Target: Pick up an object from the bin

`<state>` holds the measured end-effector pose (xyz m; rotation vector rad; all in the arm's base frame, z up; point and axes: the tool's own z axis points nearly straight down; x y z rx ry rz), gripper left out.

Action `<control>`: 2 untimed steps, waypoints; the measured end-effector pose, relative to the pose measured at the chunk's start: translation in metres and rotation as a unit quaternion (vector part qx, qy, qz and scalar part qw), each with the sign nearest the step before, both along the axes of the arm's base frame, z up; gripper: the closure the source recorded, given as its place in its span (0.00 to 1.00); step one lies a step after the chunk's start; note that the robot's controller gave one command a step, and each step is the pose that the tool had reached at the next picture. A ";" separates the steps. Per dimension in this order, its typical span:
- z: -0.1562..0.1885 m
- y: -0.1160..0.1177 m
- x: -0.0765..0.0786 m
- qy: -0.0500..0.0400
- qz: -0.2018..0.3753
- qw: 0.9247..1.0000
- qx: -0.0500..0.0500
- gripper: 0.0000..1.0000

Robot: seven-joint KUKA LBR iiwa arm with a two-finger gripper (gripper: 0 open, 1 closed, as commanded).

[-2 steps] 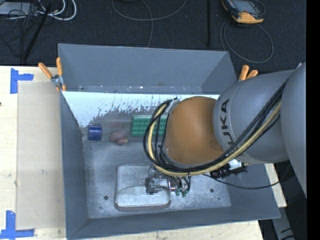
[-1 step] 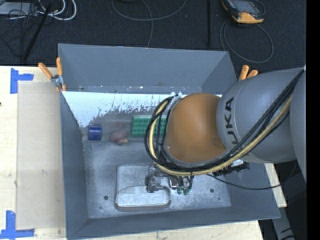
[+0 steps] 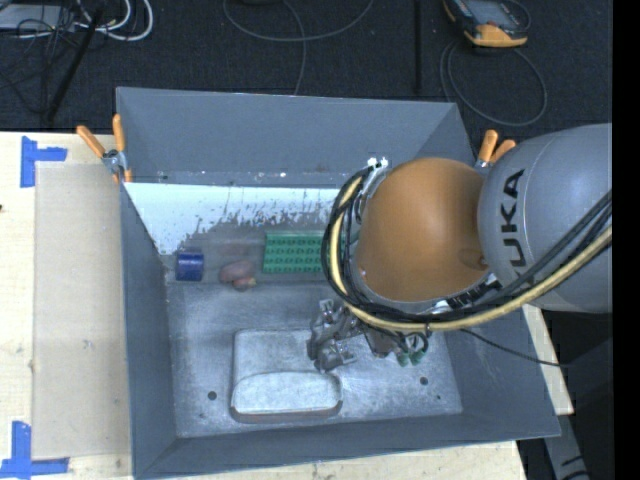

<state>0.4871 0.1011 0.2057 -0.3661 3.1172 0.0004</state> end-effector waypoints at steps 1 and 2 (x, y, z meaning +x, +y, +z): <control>-0.061 -0.022 0.002 0.005 -0.117 0.993 -0.001 1.00; -0.030 -0.043 0.102 -0.002 -0.143 0.990 0.000 1.00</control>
Offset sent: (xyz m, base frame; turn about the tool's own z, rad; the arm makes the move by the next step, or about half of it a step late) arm 0.0029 -0.0219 -0.0583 0.2357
